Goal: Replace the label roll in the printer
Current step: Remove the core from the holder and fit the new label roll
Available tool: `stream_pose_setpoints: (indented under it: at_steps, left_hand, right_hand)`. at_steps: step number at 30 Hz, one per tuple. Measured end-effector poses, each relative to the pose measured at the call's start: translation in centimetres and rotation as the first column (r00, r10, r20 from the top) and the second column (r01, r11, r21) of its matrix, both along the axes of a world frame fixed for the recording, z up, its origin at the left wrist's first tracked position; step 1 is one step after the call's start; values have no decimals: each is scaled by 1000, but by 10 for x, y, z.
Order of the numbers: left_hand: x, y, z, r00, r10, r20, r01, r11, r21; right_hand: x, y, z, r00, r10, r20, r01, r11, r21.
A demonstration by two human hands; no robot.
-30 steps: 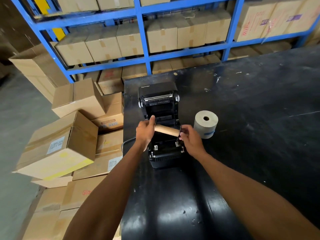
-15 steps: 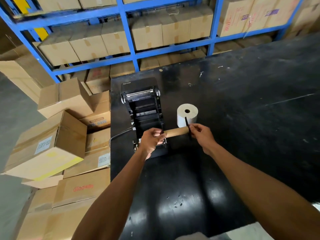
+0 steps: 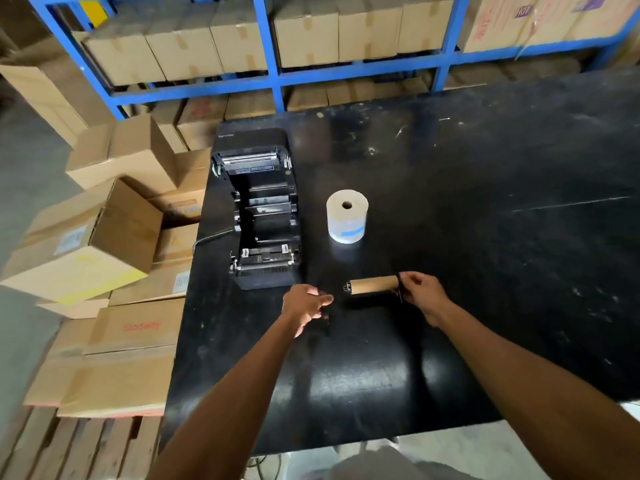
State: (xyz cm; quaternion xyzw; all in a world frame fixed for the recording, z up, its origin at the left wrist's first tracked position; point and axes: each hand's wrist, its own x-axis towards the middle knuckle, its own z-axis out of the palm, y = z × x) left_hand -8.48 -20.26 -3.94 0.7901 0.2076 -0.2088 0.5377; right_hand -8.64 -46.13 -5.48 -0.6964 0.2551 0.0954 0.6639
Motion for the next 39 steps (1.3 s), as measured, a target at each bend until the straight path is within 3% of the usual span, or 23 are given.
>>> stream_pose_setpoints:
  at_steps: [9, 13, 15, 17, 19, 21, 24, 27, 29, 33, 34, 37, 39]
  left_hand:
    - [-50, -28, -34, 992, -125, 25, 105, 909, 404]
    - [-56, -39, -36, 988, -143, 66, 92, 865, 493]
    - [-50, -44, -30, 978, -90, 186, -13, 871, 490]
    - [-41, -49, -18, 950, -48, 310, -63, 939, 339]
    - [-31, -54, -7, 927, -176, 331, 85, 959, 272]
    - [-24, -60, -1, 868, -428, 252, 321, 871, 373]
    - [-20, -67, 1, 723, -686, 81, 556, 648, 521]
    - [-17, -69, -1, 686, -725, 56, 592, 602, 536]
    - [-14, -62, -2, 707, -706, 31, 565, 591, 576]
    - [-15, -40, -8, 793, -608, -47, 418, 486, 768]
    - [-16, -37, -11, 832, -554, -39, 379, 516, 768]
    - [-16, -38, -15, 939, -344, 26, 256, 744, 617]
    - [-14, -47, -16, 961, -273, 33, 214, 818, 534]
  right_hand:
    - [-18, -14, -17, 999, 0, -37, 4, 995, 99]
    - [-18, -17, -18, 1000, -19, -24, 21, 997, 79]
    - [-18, -18, -19, 1000, -8, -19, 9, 998, 61]
    - [-18, -17, -19, 999, 37, -15, -36, 999, 36]
    - [-19, -15, -19, 995, 102, -13, -102, 995, 10]
    - [-19, -11, -18, 986, 169, -4, -169, 986, 6]
    - [-20, -6, -16, 970, 243, 4, -243, 970, 18]
    - [-21, -10, -17, 979, 205, 11, -205, 979, 8]
    - [-21, -18, -21, 994, 112, -2, -112, 992, -52]
    - [-23, -38, -35, 994, -93, -62, 84, 987, -135]
    - [-25, -41, -38, 991, -106, -76, 93, 982, -164]
    - [-30, -43, -39, 994, -49, -93, 28, 976, -218]
    - [-31, -42, -39, 996, 8, -89, -31, 963, -267]
